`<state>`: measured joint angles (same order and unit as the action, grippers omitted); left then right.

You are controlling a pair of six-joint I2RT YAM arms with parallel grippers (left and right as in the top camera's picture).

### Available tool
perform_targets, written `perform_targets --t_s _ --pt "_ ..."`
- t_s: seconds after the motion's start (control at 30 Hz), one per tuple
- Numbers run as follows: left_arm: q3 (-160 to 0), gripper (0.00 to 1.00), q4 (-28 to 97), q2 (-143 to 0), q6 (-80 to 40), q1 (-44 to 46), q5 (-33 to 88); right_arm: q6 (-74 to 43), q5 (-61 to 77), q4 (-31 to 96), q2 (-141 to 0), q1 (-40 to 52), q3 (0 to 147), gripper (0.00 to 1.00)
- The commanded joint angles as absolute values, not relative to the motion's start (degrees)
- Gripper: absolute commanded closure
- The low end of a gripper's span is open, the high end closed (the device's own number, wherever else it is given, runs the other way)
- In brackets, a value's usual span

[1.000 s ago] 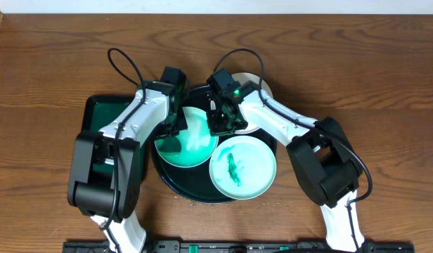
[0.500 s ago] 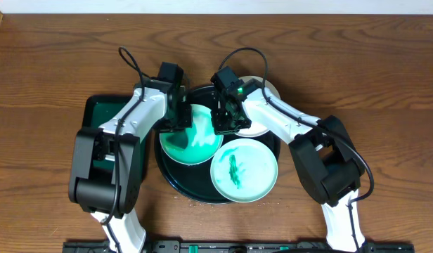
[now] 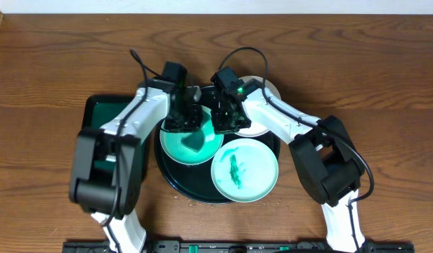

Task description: Clean dirty plates on tray and stack at the side

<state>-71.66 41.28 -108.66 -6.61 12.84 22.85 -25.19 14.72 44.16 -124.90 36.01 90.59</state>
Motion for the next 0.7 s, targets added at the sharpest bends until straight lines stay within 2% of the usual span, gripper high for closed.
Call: perform_targets --t_s 0.0,0.2,0.4,0.67 --pt "-74.54 0.93 42.81 -101.14 -14.22 8.69 13.15 -24.53 16.60 43.53 -126.04 36.80 91.09 0.99" --pt "-74.52 0.93 44.56 -91.35 -17.06 1.04 9.58 -22.59 19.35 43.07 -126.04 36.80 91.09 0.99" --pt "-74.48 0.93 46.46 -88.84 -17.02 -0.58 9.54 -16.05 27.64 42.72 -125.82 36.73 93.08 0.99" --pt "-74.35 0.93 46.44 -88.86 -17.02 -0.58 9.54 -14.48 20.47 45.41 -120.68 37.52 95.85 0.99"
